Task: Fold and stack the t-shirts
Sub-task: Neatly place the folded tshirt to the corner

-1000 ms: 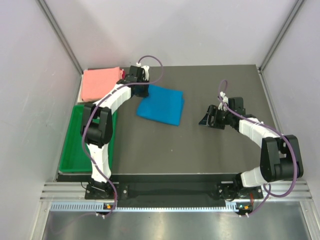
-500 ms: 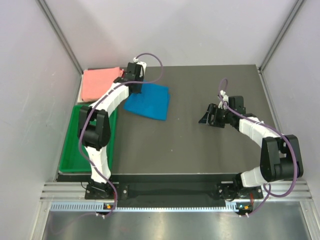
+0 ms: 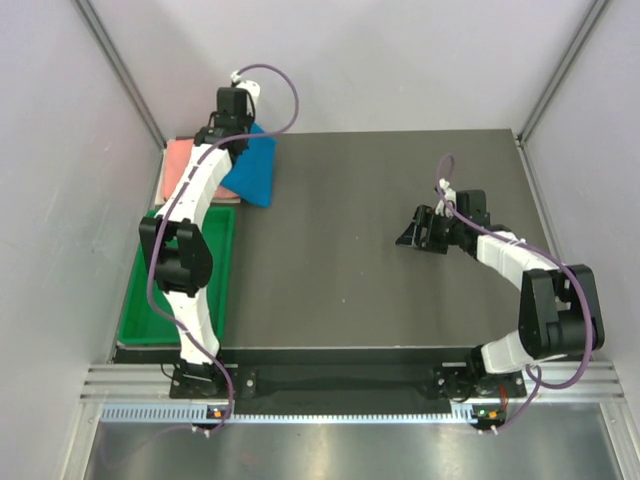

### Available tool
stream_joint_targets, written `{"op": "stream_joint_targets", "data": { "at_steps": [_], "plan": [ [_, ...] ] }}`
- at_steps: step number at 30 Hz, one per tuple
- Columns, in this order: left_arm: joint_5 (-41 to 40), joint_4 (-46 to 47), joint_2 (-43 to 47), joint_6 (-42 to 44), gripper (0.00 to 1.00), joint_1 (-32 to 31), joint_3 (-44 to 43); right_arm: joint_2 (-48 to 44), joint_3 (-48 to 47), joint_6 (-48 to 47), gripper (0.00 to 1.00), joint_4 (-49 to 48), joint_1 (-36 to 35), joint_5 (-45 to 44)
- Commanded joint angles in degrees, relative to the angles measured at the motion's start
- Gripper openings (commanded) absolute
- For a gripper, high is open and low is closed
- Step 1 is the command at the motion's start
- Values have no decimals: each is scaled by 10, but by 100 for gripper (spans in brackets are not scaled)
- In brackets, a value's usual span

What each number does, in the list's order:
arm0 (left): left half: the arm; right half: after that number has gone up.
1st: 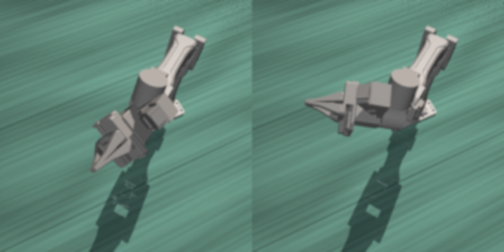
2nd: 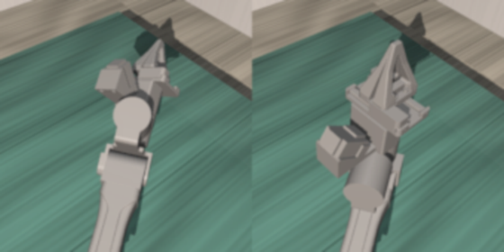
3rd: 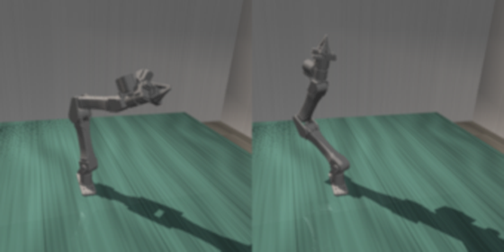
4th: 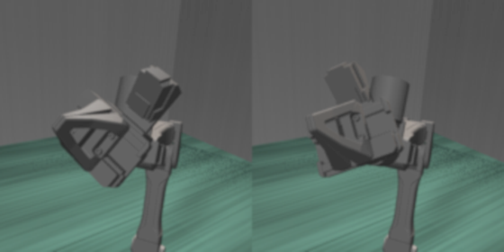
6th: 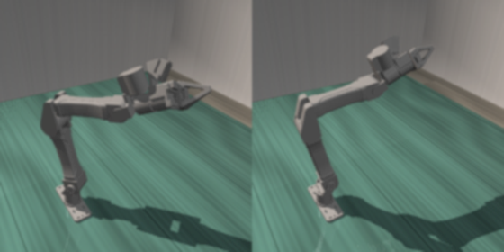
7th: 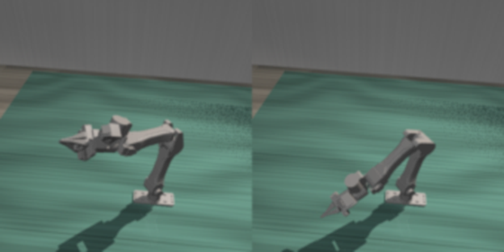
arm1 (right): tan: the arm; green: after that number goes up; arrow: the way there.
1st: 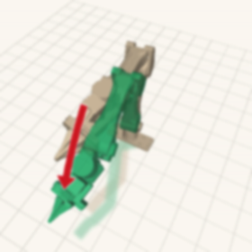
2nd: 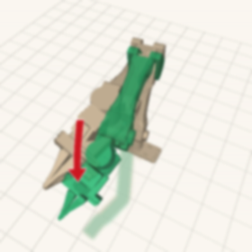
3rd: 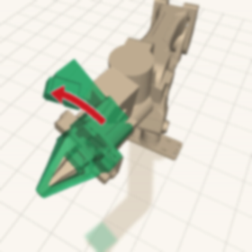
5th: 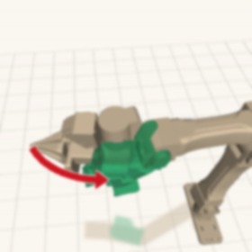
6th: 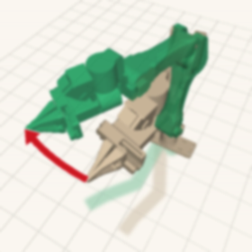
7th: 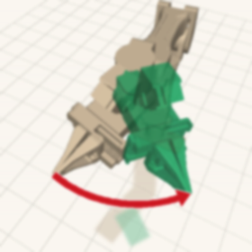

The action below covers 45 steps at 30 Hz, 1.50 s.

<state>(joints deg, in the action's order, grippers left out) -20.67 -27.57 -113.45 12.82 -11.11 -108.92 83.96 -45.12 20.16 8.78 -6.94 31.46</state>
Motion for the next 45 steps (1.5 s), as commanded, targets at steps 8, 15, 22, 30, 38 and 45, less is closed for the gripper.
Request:
{"op": "stream_joint_targets", "data": {
  "at_steps": [8, 15, 22, 30, 38, 45],
  "plan": [
    [55, -44, -5, 48, 0, 75, -124, 16, -25, 4, 70, -45, 6, 21],
    [122, -13, -12, 40, 0, 148, -105, 23, -32, 11, 70, -53, 7, 28],
    [156, 37, -57, 26, 0, 198, -90, 27, -30, 16, 70, -62, 8, 28],
    [153, 139, -119, 16, 0, 214, -70, 25, -26, 19, 70, -68, 8, 27],
    [102, 159, -181, -10, 0, 224, -103, 33, -28, 20, 70, -68, 8, 24],
    [-18, 150, -223, -17, 39, 226, -154, 40, -29, 22, 70, -70, 9, 26]
  ]
}}
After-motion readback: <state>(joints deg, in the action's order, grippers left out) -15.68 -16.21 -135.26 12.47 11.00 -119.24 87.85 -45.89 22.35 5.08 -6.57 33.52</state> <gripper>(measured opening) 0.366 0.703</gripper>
